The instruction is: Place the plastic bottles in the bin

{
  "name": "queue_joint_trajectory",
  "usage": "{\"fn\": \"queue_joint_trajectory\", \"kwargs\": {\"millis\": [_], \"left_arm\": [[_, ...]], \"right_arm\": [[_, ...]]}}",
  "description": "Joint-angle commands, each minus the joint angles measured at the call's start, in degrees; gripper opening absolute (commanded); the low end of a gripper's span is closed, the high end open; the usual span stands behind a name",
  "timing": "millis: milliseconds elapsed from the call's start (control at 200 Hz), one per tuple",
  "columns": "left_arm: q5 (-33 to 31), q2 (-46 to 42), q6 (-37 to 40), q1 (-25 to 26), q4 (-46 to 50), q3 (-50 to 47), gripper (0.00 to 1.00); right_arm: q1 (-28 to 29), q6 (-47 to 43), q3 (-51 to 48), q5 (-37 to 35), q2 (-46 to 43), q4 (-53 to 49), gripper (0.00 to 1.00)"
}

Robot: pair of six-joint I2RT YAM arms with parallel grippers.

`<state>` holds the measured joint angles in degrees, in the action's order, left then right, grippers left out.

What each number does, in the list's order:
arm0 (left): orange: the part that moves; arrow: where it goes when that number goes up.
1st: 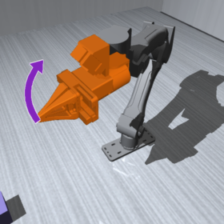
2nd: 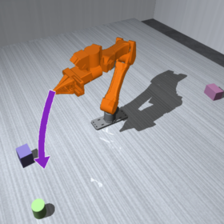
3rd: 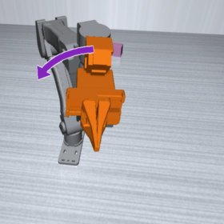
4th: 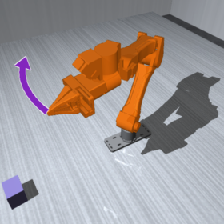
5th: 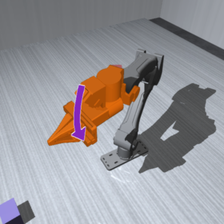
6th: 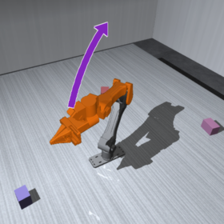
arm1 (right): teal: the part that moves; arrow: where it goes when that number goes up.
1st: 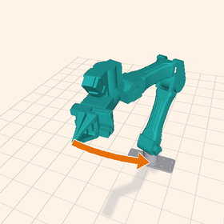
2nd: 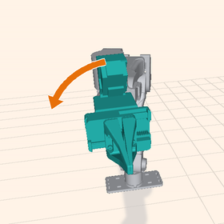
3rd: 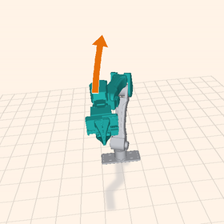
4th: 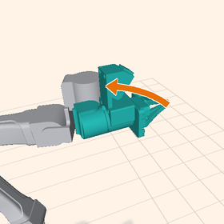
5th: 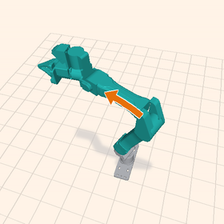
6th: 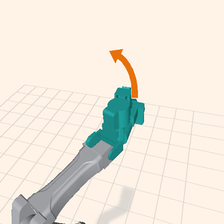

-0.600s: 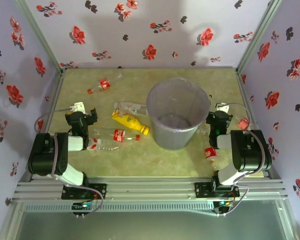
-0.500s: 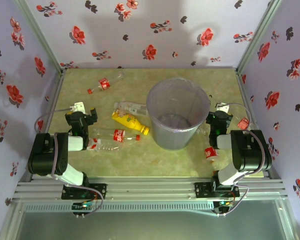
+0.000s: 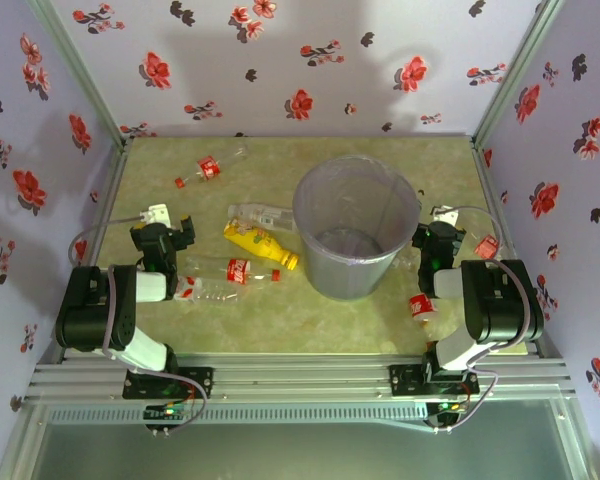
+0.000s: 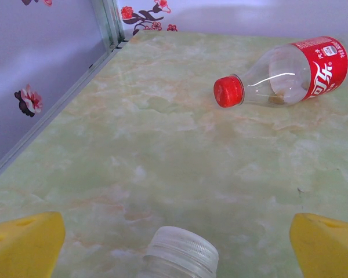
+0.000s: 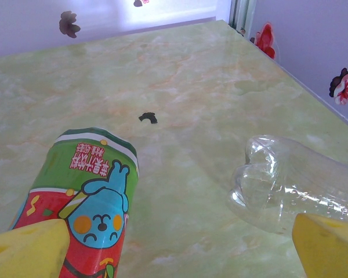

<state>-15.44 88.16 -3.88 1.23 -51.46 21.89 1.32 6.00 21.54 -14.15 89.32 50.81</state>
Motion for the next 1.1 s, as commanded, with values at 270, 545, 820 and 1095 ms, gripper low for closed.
{"fn": "queue_joint_trajectory", "kwargs": {"millis": [270,545,820,1095], "left_arm": [[-1.43,0.44,0.45,0.26,-1.51,-0.18,1.00],[-1.22,-1.47,0.68,0.34,1.51,0.79,1.00],[-9.23,-20.70,-5.16,3.06,30.24,9.16,1.00],[-2.19,-24.45,-14.48,5.50,71.36,33.61,1.00]], "right_arm": [[-0.18,0.38,0.28,-0.88,0.11,0.61,0.99],[-0.52,1.82,1.43,-1.98,-2.89,-4.12,0.99],[0.00,3.81,12.83,-4.65,-14.99,-31.55,0.99],[0.00,16.94,39.75,6.78,-17.66,-90.63,0.99]]}}
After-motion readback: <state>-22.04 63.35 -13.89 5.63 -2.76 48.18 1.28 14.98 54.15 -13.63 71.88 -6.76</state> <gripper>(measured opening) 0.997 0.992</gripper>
